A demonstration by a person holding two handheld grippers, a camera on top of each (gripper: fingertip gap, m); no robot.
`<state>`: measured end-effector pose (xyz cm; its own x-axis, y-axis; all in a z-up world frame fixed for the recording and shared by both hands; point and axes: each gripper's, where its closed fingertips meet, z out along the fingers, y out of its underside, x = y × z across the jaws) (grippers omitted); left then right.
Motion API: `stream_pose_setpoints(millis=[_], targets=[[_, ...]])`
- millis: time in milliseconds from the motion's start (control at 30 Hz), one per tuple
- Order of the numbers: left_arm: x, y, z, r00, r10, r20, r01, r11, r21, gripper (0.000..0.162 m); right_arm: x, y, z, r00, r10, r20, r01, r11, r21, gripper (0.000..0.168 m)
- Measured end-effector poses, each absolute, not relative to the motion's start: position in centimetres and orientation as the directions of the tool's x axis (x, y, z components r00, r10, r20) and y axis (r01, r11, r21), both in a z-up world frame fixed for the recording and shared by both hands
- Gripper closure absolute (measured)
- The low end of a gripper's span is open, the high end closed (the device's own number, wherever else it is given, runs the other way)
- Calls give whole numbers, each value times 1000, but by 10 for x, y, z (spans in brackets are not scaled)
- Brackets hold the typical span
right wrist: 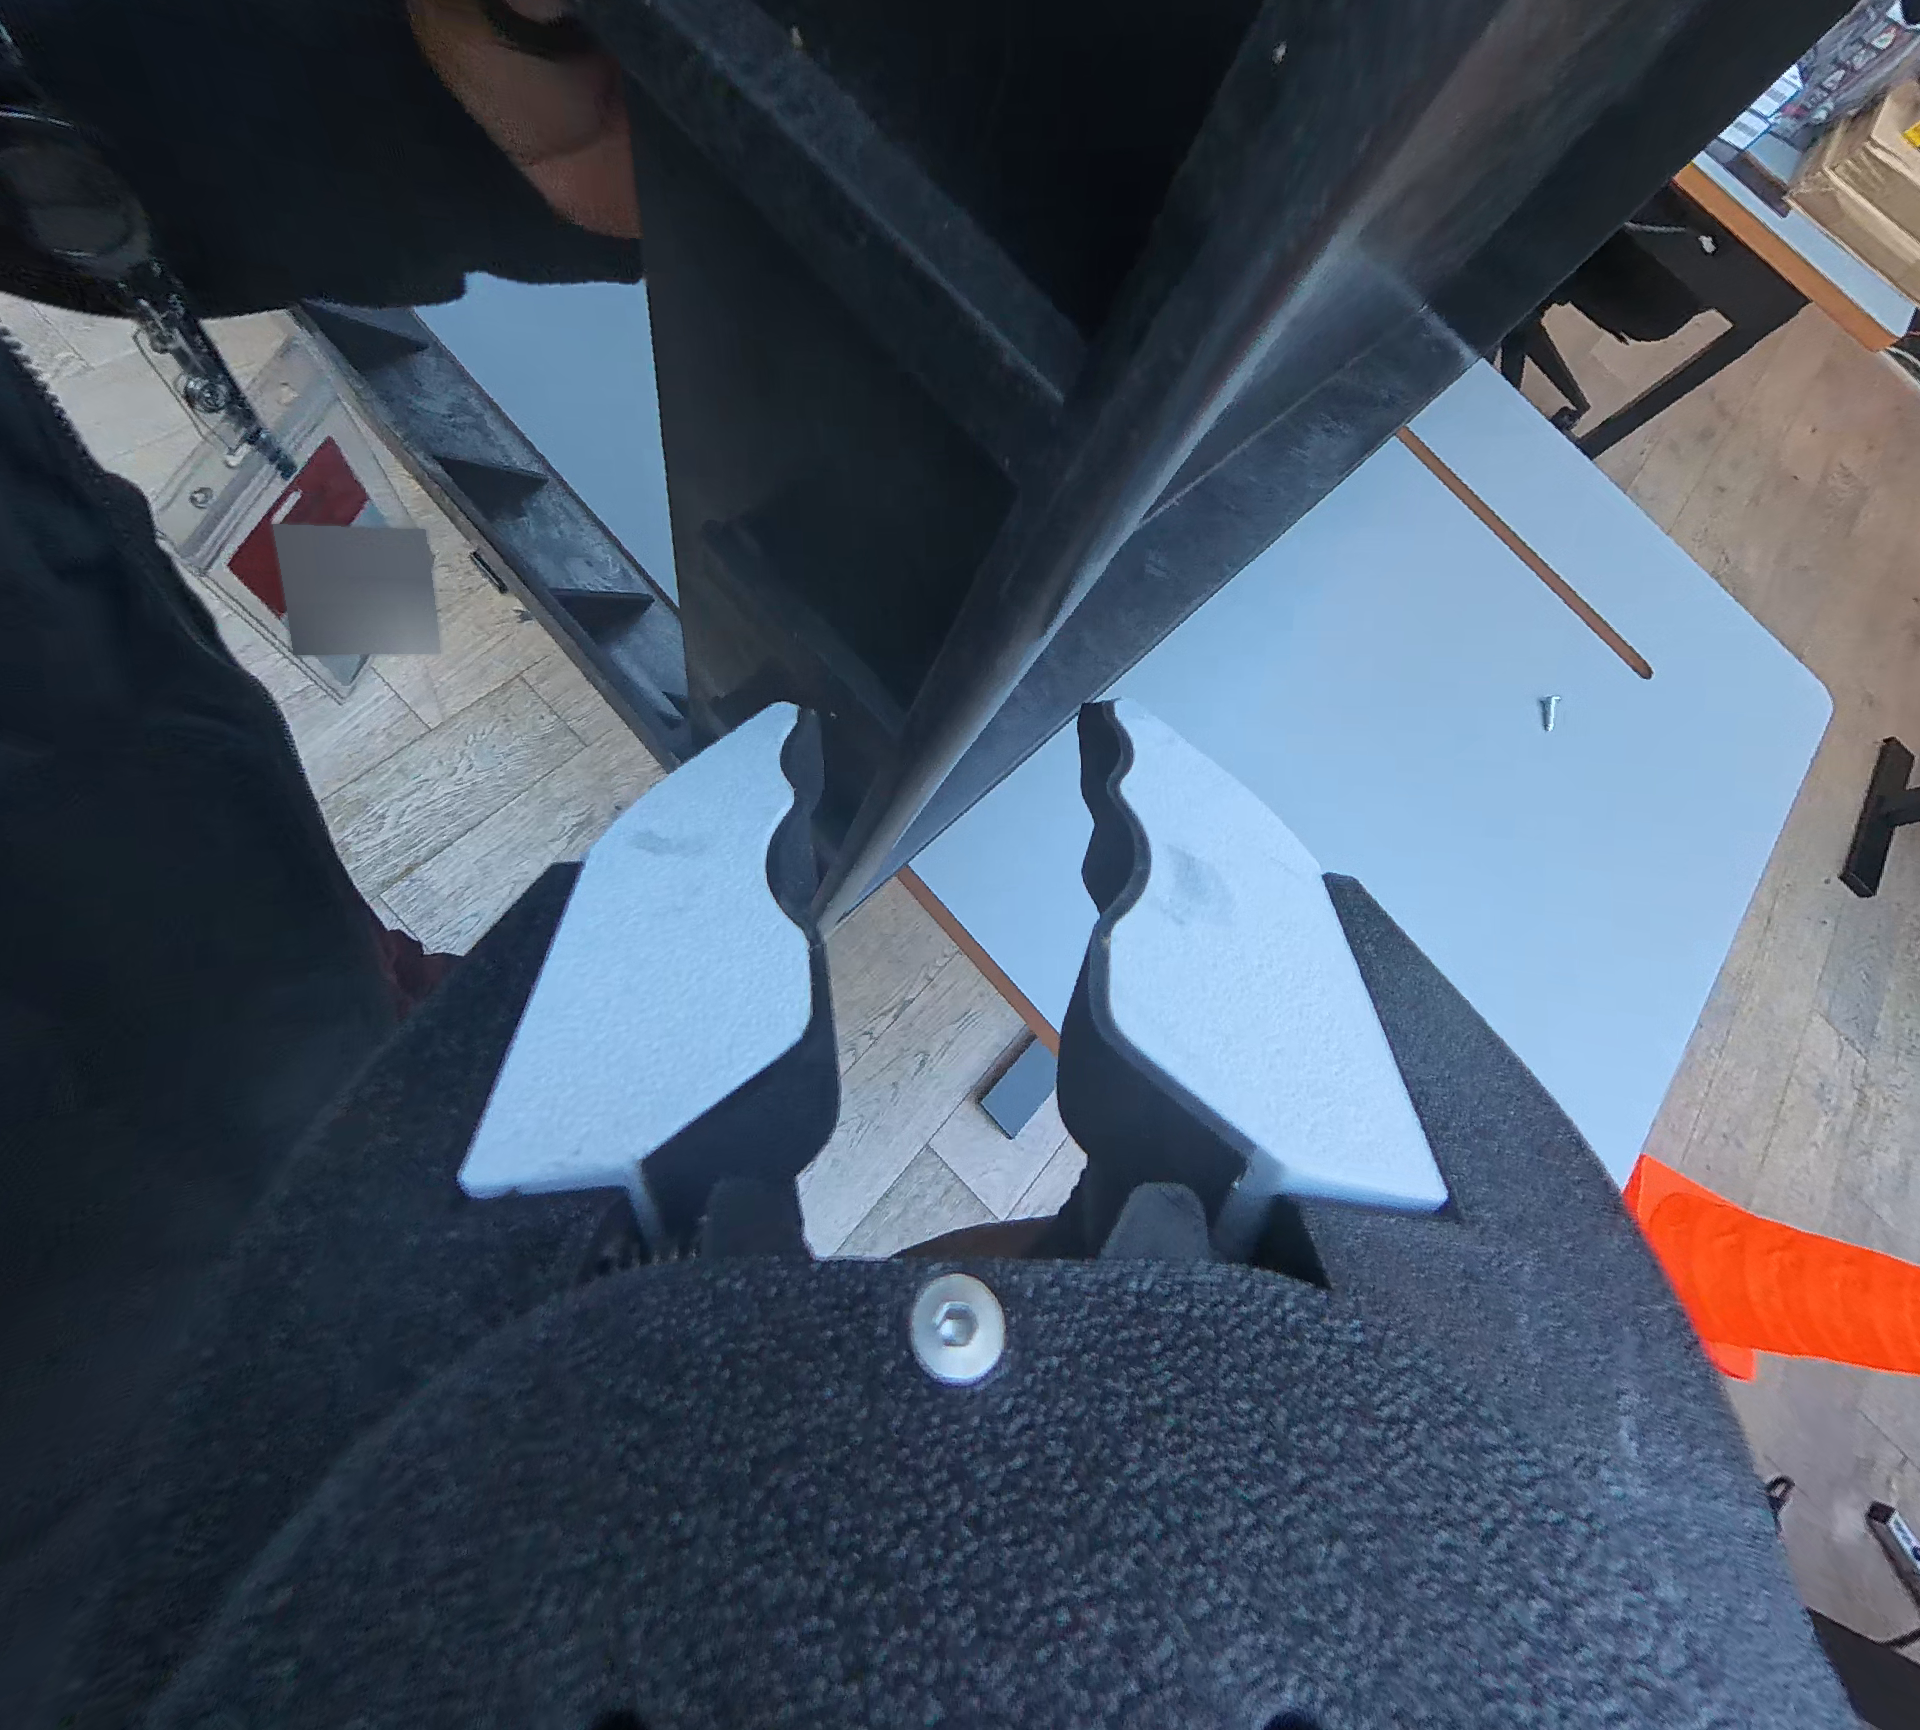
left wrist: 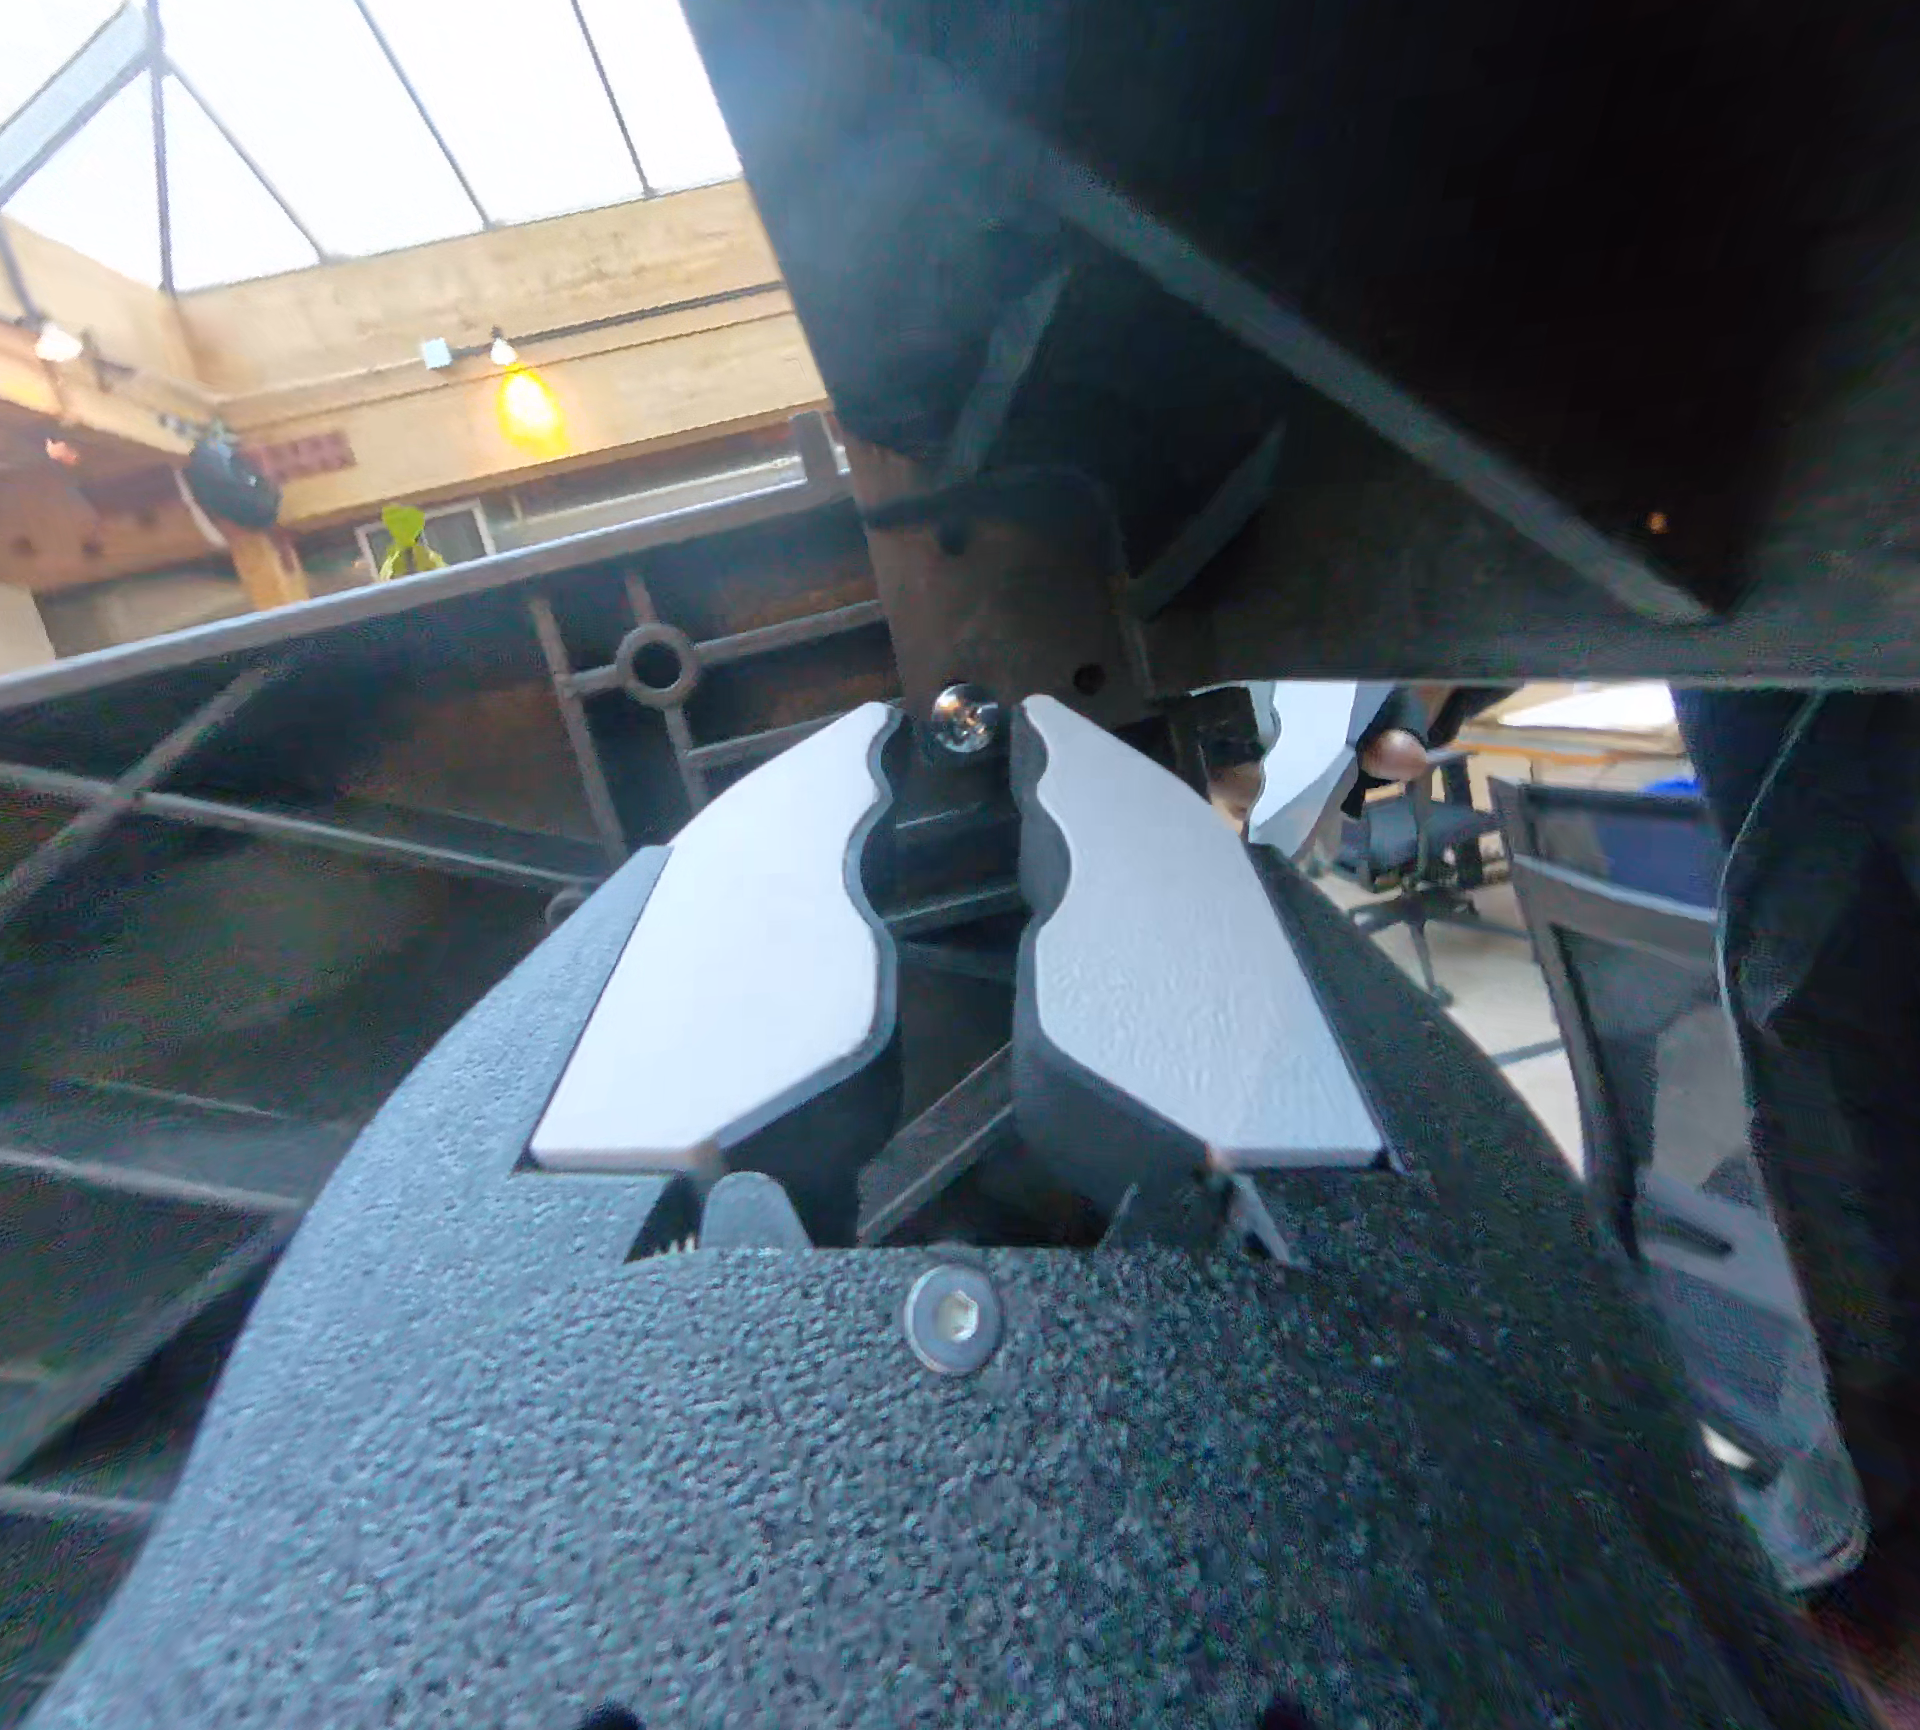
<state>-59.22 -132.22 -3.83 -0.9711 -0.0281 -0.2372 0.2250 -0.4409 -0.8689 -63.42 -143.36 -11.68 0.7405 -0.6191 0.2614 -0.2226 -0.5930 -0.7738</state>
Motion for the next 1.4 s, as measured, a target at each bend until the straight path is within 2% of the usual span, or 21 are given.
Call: stream_pose_setpoints(millis=[333,733,1033,1200,1400], targets=[[-590,-1314,-40,-996,-32,80,-56,-463,-885,141,-634,-1434,-119,748,-610,263,-219,-600,-770,116],[-593,-1320,-44,-957,-114,-266,289,-340,-895,142,-636,-1436,-119,751,-603,269,-217,-611,-762,116],[-595,-1324,-36,-930,-123,-346,367,-331,-870,150,-637,-1436,-119,749,-603,274,-218,-615,-758,116],[-595,-1325,-36,-968,-69,-243,251,-361,-898,150,-636,-1435,-121,751,-602,272,-219,-615,-757,116],[-594,-1325,-36,-998,42,39,-53,-444,-895,150,-635,-1434,-122,753,-600,269,-221,-617,-756,117]])
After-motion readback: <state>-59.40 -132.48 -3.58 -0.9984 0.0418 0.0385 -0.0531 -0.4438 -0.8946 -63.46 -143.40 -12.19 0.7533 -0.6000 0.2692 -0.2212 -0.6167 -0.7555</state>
